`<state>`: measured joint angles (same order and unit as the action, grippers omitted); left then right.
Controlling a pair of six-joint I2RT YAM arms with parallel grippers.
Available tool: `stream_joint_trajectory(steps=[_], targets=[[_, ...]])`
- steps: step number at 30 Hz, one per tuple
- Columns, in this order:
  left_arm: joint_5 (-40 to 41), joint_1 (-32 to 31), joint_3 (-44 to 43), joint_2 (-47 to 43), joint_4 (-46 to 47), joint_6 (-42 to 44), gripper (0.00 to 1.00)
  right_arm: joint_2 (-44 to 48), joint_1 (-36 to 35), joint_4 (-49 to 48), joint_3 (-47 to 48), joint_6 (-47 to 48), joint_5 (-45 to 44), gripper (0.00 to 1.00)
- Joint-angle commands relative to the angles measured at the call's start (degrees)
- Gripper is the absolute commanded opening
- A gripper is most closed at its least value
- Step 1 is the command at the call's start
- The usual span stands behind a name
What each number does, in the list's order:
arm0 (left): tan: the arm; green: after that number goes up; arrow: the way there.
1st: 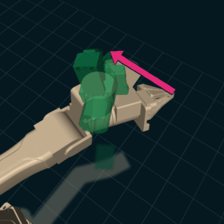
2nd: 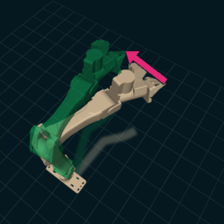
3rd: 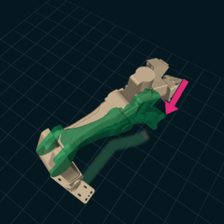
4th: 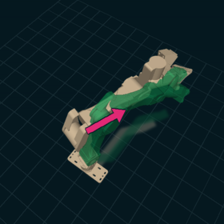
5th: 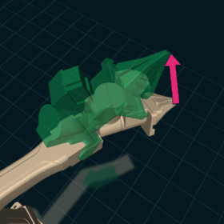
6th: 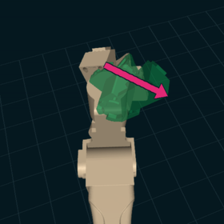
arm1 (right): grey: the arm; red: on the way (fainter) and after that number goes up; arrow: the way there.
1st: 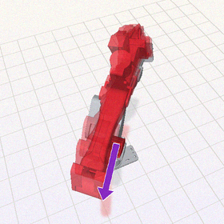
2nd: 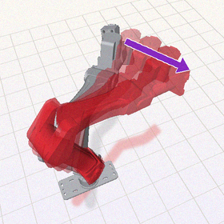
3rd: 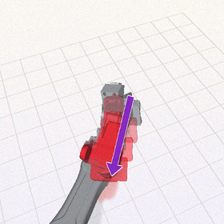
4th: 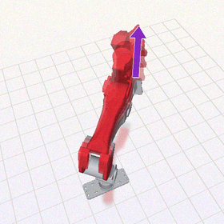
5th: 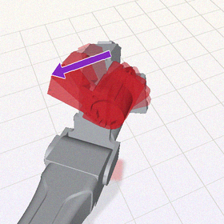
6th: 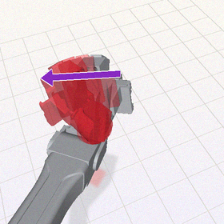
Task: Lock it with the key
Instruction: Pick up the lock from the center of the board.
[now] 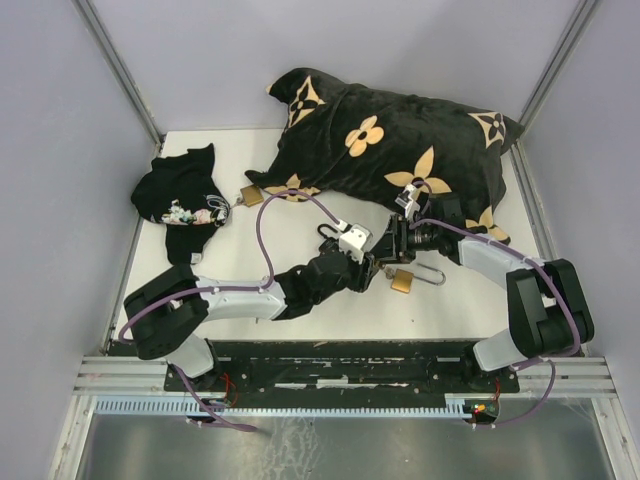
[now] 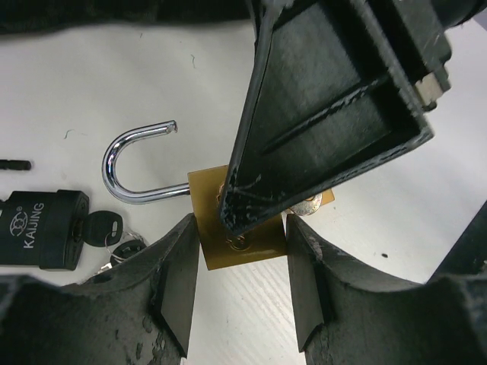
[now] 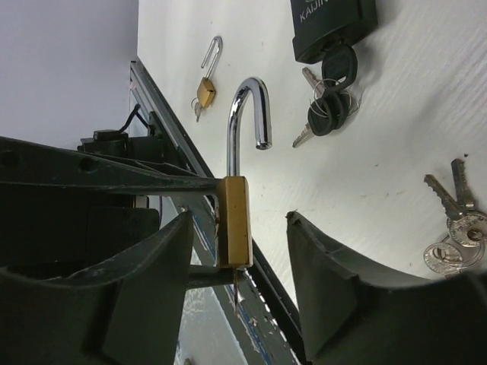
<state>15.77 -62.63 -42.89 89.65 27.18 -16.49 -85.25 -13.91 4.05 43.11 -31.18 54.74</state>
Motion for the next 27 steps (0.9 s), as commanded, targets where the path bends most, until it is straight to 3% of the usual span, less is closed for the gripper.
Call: stream_joint_trajectory(steps=[1,9,10,12,14,16,23,27], targets=[[2.17,-0.82,-3.74,0.38,6.35,2.75,0.22,-0.23,-0.84,-0.25,2.07,0.68,0.14,0.56],[3.69,-0.91,-4.65,0.80,5.80,2.79,0.26,0.43,-1.54,-0.13,2.84,1.82,2.62,0.18],[3.07,-0.94,-4.69,0.75,5.78,2.64,0.29,0.51,-1.57,-0.18,3.04,2.05,3.18,0.11],[1.39,-0.91,-4.39,0.18,5.95,1.80,0.45,1.01,-1.54,-0.18,3.51,2.61,4.05,0.05],[-1.14,-0.92,-3.13,-1.11,6.21,0.50,0.63,2.17,-1.47,-0.81,3.64,2.72,4.82,0.02],[-4.16,-0.92,-1.09,-3.25,6.68,-0.99,0.72,3.22,-1.38,-1.54,3.56,2.66,5.74,0.02],[-8.40,-0.91,9.96,-17.02,7.36,-6.01,0.75,5.27,-1.12,-2.74,4.10,3.15,9.47,0.02],[-10.38,-0.92,17.48,-27.35,9.28,-7.58,0.75,7.06,-1.12,0.00,5.10,7.95,11.18,0.02]])
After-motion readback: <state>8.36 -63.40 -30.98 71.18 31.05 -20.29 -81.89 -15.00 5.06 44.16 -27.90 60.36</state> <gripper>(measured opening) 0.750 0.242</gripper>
